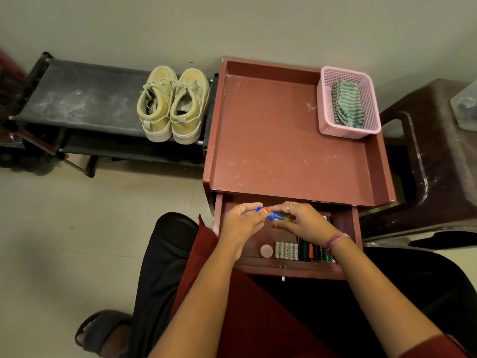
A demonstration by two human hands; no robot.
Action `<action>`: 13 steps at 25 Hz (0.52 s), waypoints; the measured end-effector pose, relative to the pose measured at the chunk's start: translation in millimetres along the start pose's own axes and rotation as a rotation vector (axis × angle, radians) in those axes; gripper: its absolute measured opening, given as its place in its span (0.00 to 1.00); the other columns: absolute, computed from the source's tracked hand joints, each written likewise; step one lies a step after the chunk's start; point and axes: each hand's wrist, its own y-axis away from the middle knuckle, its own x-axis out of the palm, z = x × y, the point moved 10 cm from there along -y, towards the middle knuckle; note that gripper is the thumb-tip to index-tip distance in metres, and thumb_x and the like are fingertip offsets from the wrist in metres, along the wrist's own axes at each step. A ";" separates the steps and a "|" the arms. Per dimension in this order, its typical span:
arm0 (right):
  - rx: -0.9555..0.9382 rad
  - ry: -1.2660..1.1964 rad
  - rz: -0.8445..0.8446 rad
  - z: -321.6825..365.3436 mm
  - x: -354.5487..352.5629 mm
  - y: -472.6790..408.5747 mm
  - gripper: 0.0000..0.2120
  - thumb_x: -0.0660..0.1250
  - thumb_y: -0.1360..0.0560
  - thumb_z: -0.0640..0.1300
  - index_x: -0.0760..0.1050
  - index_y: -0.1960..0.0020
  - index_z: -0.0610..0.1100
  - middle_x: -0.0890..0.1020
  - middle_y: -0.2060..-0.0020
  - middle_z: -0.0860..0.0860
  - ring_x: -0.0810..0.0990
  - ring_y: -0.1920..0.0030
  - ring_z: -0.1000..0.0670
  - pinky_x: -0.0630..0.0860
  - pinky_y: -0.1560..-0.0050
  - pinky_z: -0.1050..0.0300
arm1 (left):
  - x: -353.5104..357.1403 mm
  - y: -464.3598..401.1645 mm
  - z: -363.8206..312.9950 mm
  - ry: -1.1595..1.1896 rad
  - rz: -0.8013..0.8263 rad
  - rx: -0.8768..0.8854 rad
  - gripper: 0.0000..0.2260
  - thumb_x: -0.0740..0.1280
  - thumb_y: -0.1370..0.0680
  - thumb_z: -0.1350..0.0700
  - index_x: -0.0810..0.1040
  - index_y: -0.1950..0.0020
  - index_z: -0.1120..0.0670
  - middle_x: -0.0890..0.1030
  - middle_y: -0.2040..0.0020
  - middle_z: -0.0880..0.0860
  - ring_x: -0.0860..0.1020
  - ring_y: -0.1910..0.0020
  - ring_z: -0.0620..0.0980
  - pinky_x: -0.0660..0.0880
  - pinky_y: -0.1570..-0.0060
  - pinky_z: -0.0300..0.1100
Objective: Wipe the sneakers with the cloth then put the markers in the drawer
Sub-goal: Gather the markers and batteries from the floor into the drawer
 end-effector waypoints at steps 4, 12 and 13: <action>0.183 0.090 0.018 -59.0 11.0 -14.7 0.15 0.72 0.28 0.43 0.78 0.41 0.48 0.82 0.49 0.53 0.78 0.52 0.61 0.71 0.50 0.66 | -15.6 -5.4 -8.5 0.032 -0.136 0.022 0.10 0.68 0.22 0.55 0.78 0.42 0.54 0.81 0.49 0.50 0.79 0.49 0.44 0.76 0.50 0.35; 0.380 0.340 0.169 -132.4 74.0 -36.1 0.15 0.63 0.25 0.38 0.76 0.40 0.42 0.75 0.42 0.42 0.75 0.42 0.43 0.70 0.41 0.55 | -24.3 -7.5 -7.6 0.112 -0.197 0.001 0.10 0.66 0.22 0.58 0.78 0.41 0.53 0.81 0.47 0.52 0.80 0.47 0.46 0.76 0.54 0.34; 0.378 0.354 0.160 -135.1 78.5 -38.2 0.14 0.62 0.25 0.38 0.76 0.40 0.42 0.74 0.42 0.42 0.74 0.42 0.43 0.70 0.41 0.55 | -24.9 -8.0 -7.9 0.120 -0.201 0.002 0.09 0.67 0.22 0.59 0.78 0.42 0.53 0.81 0.47 0.52 0.80 0.47 0.46 0.76 0.54 0.34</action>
